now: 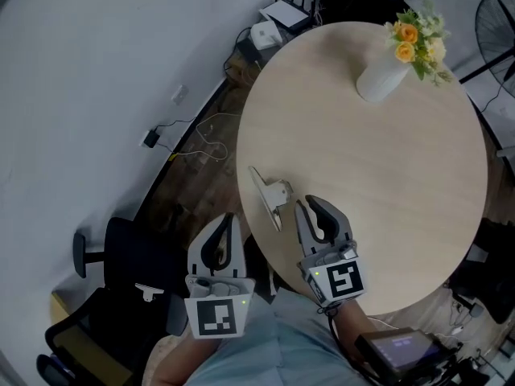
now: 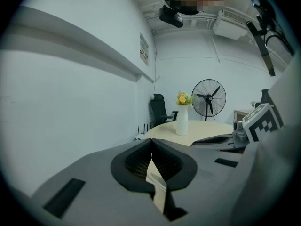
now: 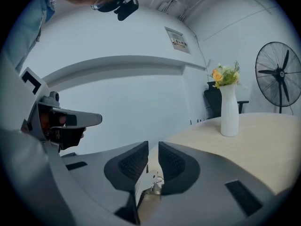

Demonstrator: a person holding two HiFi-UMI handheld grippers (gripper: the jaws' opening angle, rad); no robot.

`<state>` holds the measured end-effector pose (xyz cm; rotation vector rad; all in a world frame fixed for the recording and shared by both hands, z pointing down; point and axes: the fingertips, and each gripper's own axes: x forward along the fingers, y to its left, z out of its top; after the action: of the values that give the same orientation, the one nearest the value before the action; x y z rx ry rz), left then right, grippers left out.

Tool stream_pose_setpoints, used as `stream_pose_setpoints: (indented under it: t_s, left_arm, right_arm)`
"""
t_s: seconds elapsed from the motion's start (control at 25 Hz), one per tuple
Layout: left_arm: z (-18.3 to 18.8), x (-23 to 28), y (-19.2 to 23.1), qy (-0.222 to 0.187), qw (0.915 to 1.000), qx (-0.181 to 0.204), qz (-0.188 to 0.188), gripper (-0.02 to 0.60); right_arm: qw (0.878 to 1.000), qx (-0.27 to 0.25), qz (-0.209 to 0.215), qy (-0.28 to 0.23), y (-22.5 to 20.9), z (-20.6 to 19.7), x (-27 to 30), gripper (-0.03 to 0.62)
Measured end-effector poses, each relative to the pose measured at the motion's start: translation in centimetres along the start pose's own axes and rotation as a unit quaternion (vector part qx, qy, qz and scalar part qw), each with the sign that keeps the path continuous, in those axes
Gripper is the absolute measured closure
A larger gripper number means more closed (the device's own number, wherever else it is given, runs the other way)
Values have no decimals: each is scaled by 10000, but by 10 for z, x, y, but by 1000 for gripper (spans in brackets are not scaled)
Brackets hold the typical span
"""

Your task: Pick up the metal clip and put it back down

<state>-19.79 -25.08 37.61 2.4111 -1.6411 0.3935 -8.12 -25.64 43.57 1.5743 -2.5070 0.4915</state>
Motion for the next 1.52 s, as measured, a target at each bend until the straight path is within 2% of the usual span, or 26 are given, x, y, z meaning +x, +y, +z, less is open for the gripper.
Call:
stream_pose_setpoints:
  t_s: [0.12, 0.24, 0.52, 0.84, 1.24, 1.52]
  left_arm:
    - [-20, 26, 14, 248, 9996, -108, 0, 561]
    - [-38, 47, 20, 496, 9986, -183, -55, 561]
    - [-87, 75, 33, 1157, 9925, -387, -75, 562]
    - [-107, 90, 40, 1344, 9901, -394, -108, 561]
    - [-91, 77, 41, 1118, 9931, -334, -96, 561]
    - [-47, 51, 24, 597, 9977, -220, -222, 561]
  right_arm:
    - [9995, 146, 134, 243, -3, -21, 26, 532]
    - [9979, 290, 202, 551, -7, -42, 47, 455]
    - [9918, 658, 182, 1084, -19, -94, 75, 451]
    - [9875, 796, 230, 1338, -20, -121, 89, 456]
    - [9898, 720, 510, 1117, 4, -98, 85, 539]
    - [9968, 342, 378, 619, 11, -43, 52, 542]
